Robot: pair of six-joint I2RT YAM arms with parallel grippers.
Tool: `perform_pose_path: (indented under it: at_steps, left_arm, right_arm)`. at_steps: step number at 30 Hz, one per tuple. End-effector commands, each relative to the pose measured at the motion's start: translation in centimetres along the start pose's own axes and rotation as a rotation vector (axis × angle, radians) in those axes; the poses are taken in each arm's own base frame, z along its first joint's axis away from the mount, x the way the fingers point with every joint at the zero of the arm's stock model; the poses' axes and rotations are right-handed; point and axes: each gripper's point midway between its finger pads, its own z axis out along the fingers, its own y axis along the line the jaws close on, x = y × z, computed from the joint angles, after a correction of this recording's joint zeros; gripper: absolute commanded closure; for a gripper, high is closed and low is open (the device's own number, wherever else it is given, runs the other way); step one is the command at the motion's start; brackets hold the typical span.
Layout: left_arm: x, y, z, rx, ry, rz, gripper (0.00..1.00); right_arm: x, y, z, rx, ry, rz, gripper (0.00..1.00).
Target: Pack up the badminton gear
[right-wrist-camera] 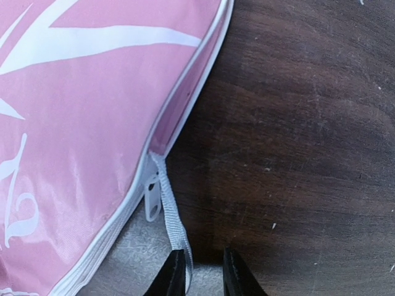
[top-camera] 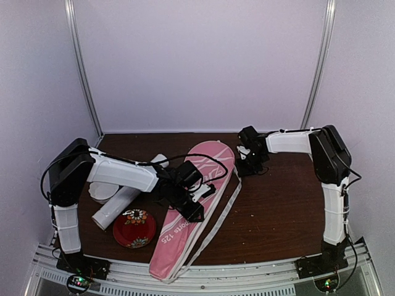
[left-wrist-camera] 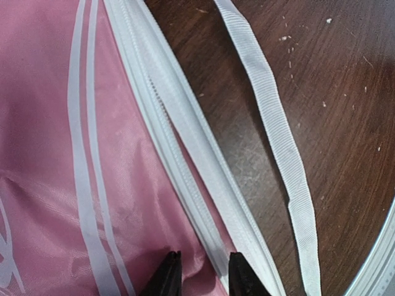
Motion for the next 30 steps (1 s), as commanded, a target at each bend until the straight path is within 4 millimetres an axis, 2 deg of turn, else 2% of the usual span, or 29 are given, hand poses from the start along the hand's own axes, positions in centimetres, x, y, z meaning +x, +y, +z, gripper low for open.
perform_pose_path:
  at_steps: [1, 5, 8, 11, 16, 21, 28, 29, 30]
  left_arm:
    - [-0.5, 1.1, -0.5, -0.039, -0.001, -0.023, 0.71]
    - [-0.6, 1.3, -0.5, -0.040, 0.000, -0.029, 0.71]
    - [-0.7, 1.6, -0.6, -0.041, -0.003, -0.040, 0.71]
    - [-0.8, 1.9, -0.6, -0.043, -0.004, -0.048, 0.71]
    - [-1.1, 2.2, -0.7, -0.049, -0.008, -0.052, 0.71]
    - [-1.8, 1.6, -0.8, -0.022, -0.023, -0.038, 0.71]
    - [-2.9, 0.3, -0.4, 0.043, -0.040, -0.033, 0.71]
    - [-3.0, 0.3, -0.3, 0.046, -0.042, -0.033, 0.71]
    - [-3.2, 0.2, -0.3, 0.048, -0.043, -0.033, 0.71]
  right_arm:
    - [0.3, 1.4, 0.2, -0.053, 0.035, -0.045, 0.75]
    - [0.4, 1.3, 0.3, -0.013, 0.037, -0.064, 0.80]
    - [0.3, 0.6, 0.3, 0.025, 0.051, -0.056, 1.00]
    - [0.4, -0.4, -0.3, 0.052, 0.039, -0.028, 1.00]
    - [1.4, -3.3, -1.5, 0.080, -0.007, 0.055, 1.00]
    - [3.0, -5.4, -2.4, 0.105, -0.022, 0.100, 1.00]
    - [3.5, -6.1, -3.1, 0.114, -0.044, 0.087, 1.00]
    - [3.4, -6.2, -3.2, 0.117, -0.046, 0.088, 0.99]
    - [3.1, -6.1, -3.5, 0.112, -0.057, 0.087, 0.94]
